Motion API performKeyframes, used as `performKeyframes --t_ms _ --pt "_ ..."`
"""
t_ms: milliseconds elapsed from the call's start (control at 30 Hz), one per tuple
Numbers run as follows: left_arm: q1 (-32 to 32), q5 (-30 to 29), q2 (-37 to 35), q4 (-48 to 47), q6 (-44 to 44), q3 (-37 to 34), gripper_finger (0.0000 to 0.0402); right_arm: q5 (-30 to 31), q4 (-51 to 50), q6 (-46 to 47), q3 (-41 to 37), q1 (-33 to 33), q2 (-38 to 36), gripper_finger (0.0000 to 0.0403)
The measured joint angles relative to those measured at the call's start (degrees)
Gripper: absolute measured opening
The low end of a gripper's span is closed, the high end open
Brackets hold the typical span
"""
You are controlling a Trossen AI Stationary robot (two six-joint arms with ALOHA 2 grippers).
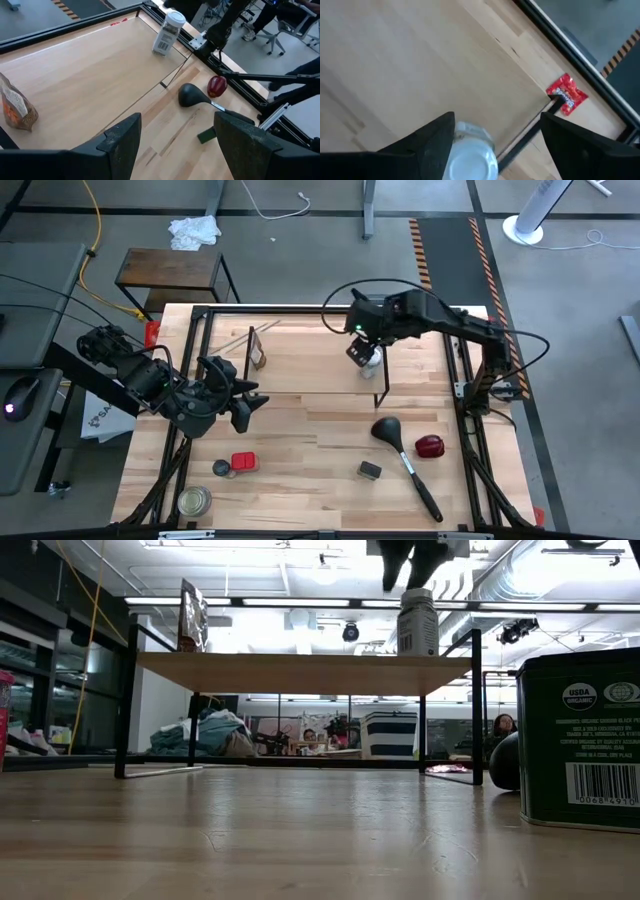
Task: Shelf spices
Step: Put the white seasoning bottle on the shelf
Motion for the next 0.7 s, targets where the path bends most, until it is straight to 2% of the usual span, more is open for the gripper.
performKeyframes --t_ms 67,133,200,300,333,467,567,700 --pt "0.0 0.3 0.0 0.0 -0.2 0.0 0.0246 -0.1 0.3 -0.8 1.3 1.5 -0.7 0.0271" --pt "0.0 0.8 0.0 -0.1 -0.2 0.0 0.0246 0.2 0.1 -0.6 0.9 4.0 -1.9 0.0234" --pt "0.0 0.8 0.0 -0.3 -0.5 0.0 0.0246 1.7 0.1 0.9 -1.6 6.8 -3.4 0.0171" --pt "0.0 0.3 0.0 -0.3 -0.6 0.0 0.0246 3.8 0.0 5.6 -8.6 11.0 -6.1 0.0046" --pt "0.0 0.0 0.0 -0.3 -0.7 0.0 0.0246 4.8 0.0 7.8 -11.1 12.4 -7.3 0.0024" --pt "0.0 -2.9 -0.2 -0.3 -1.5 0.0 0.0246 8.6 0.0 22.2 -19.2 18.7 -14.0 0.0012" --pt "0.7 -5.4 -0.3 -0.3 -1.4 0.0 0.0246 8.6 0.0 33.5 -26.8 22.7 -19.1 0.0004" --pt "3.3 -5.4 -0.4 0.0 -0.6 0.0 0.0246 10.3 0.0 48.9 -38.4 23.6 -24.1 0.0001"
